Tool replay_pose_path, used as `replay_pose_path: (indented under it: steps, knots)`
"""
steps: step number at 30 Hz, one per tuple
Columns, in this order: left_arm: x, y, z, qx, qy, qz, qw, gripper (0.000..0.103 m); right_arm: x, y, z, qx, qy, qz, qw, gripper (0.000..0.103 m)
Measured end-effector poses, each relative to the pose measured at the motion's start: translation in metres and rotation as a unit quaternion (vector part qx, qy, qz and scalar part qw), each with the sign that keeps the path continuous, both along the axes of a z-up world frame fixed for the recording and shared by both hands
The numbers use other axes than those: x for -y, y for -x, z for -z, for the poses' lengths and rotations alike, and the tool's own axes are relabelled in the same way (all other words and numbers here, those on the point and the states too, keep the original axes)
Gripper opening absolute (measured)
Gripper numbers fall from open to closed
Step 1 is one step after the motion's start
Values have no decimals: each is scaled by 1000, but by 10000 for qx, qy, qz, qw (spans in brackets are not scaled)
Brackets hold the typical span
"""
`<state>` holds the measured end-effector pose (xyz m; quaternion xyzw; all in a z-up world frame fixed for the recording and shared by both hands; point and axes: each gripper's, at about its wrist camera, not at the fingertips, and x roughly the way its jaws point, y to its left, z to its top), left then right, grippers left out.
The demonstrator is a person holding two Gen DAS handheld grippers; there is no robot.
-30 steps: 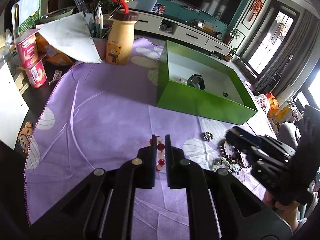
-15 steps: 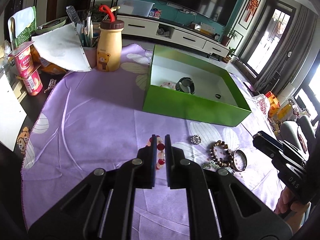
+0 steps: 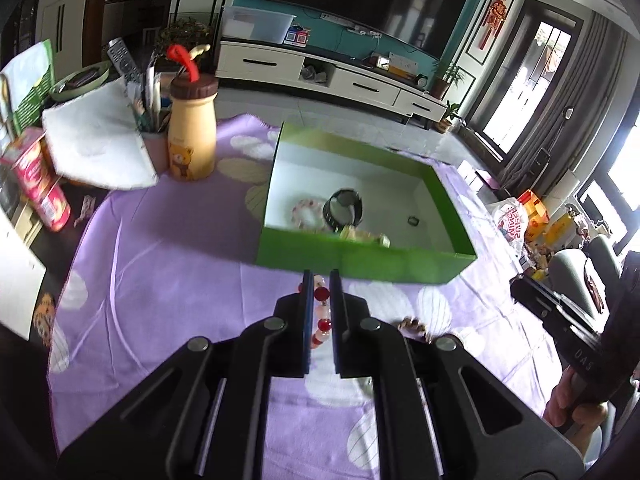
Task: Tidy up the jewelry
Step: 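Carry the bracelet and brooch into the green box and release both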
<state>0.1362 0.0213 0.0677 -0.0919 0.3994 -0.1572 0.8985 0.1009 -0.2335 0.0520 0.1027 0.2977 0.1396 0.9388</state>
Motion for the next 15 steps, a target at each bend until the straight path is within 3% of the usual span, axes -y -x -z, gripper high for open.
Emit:
replay_pose_path:
  steps: [8, 15]
  knots:
    - [21, -55, -22, -3, 3, 141, 9999, 7, 13, -36, -19, 18, 59, 82, 9999, 20]
    - [43, -111, -21, -167, -112, 152, 9997, 7, 23, -76, -17, -167, 220, 174, 9995, 21]
